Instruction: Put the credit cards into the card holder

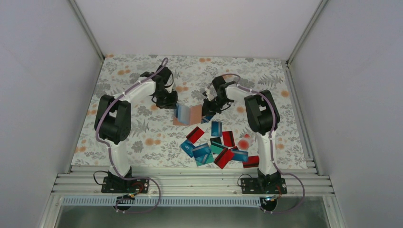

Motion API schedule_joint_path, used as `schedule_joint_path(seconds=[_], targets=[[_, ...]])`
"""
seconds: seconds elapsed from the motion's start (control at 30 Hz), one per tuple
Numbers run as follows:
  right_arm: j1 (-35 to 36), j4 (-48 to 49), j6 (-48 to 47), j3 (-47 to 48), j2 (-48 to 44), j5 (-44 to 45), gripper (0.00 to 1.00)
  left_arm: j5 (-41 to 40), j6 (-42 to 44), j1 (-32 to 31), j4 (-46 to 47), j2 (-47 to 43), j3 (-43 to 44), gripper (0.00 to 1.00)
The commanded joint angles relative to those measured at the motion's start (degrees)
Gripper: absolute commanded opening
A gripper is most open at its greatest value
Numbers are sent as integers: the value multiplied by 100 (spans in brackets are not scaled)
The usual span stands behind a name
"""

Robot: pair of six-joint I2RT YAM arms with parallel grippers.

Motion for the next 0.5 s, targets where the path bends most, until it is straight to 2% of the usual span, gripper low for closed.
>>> schedule_joint_path(seconds=[0.0, 0.2, 0.47], targets=[[80, -63, 28, -71, 456, 509, 4, 598, -222, -22, 249, -163, 285, 2], [97, -46, 49, -11, 551, 510, 4, 1017, -253, -114, 535, -140, 331, 2], [106, -70, 78, 307, 814, 366, 4, 1120, -20, -424, 520, 281, 697, 2]])
